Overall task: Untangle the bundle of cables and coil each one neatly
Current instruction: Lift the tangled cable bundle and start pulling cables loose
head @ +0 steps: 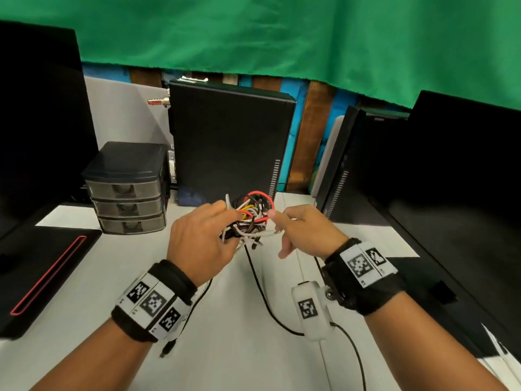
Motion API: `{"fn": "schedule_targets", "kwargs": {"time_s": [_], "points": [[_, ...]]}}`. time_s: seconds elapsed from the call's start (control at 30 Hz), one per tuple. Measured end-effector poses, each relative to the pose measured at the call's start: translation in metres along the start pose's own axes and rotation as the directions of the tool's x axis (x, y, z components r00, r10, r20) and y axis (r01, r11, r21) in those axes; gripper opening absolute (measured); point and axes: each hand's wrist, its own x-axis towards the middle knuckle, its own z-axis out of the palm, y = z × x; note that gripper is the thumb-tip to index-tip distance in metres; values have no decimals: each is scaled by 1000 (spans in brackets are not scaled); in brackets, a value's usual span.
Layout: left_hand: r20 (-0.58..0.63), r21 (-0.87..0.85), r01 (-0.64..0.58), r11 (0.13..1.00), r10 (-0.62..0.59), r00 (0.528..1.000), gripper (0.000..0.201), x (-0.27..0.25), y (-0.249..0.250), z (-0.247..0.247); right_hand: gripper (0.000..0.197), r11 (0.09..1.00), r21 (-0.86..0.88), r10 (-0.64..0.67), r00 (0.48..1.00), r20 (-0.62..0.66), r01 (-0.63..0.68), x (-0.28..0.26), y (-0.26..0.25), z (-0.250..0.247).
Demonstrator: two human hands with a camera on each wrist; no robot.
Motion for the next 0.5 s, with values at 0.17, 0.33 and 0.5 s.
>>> {"fn": "schedule_targets", "kwargs": {"time_s": [0.17, 0.33, 0.5], "points": [[33, 31, 123, 992, -124, 992, 28, -3, -10, 9, 35, 899, 160, -351, 889, -295, 408, -14, -3, -24], [40, 81, 414, 907, -418, 908, 17, -5, -45, 10, 34, 665, 435, -268, 738, -619, 607, -35, 18, -67], [-129, -20, 587, 810, -584, 802, 16, 0, -73, -5, 29, 795, 388, 128, 497, -858, 465, -24, 74, -82]]}}
